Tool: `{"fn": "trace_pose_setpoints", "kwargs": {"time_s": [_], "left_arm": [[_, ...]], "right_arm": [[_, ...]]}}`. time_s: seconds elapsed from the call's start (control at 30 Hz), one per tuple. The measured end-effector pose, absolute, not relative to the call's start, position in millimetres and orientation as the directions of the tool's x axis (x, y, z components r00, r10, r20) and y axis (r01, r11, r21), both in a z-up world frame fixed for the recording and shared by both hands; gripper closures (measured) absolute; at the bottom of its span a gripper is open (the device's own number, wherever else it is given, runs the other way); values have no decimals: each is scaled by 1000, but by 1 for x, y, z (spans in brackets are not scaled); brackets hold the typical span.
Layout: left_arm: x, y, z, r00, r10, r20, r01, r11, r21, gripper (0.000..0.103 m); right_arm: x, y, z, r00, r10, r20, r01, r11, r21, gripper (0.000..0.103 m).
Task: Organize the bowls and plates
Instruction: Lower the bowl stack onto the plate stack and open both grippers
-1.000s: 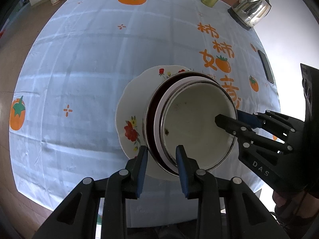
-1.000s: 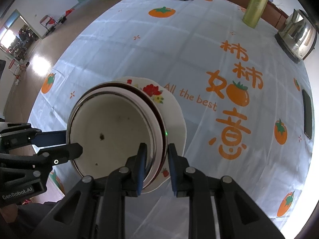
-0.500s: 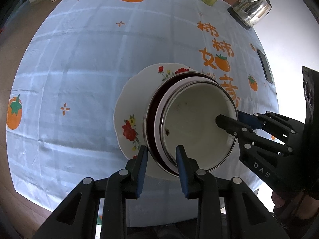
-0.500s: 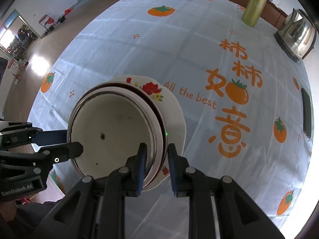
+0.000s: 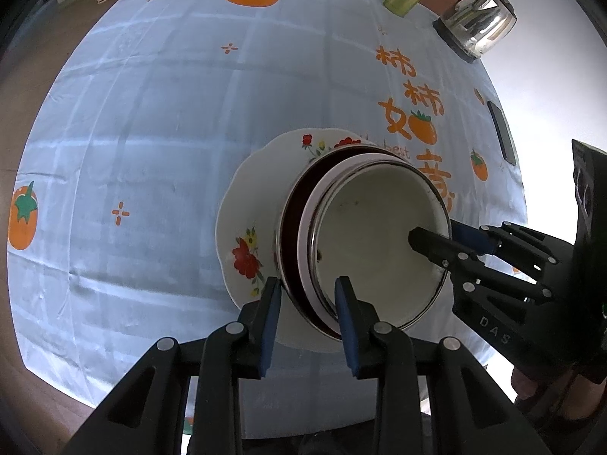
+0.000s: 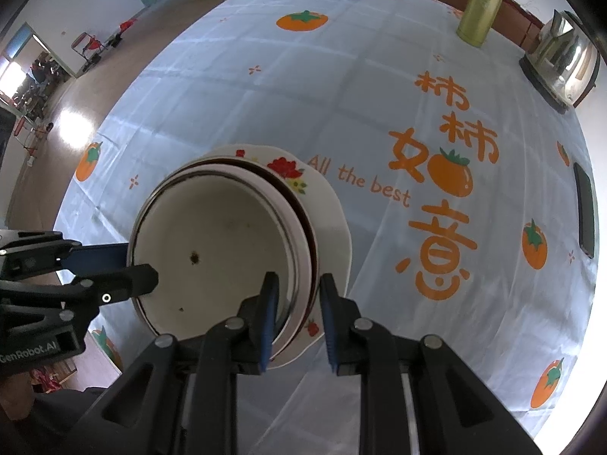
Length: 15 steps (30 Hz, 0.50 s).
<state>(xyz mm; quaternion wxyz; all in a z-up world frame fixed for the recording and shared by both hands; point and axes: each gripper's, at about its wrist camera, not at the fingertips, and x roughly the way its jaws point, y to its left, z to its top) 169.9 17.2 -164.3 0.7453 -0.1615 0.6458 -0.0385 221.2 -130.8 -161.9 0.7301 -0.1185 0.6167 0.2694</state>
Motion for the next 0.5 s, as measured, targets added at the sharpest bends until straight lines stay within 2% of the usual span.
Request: {"fn": "trace_pose_setpoints", "kwargs": {"time_s": [0.5], "left_arm": [[172,18,-166,175,-267,-948,-146,945,-293,70]], "right_arm": [[221,-134,-165,97,255,-962,-525,834,168,81]]}}
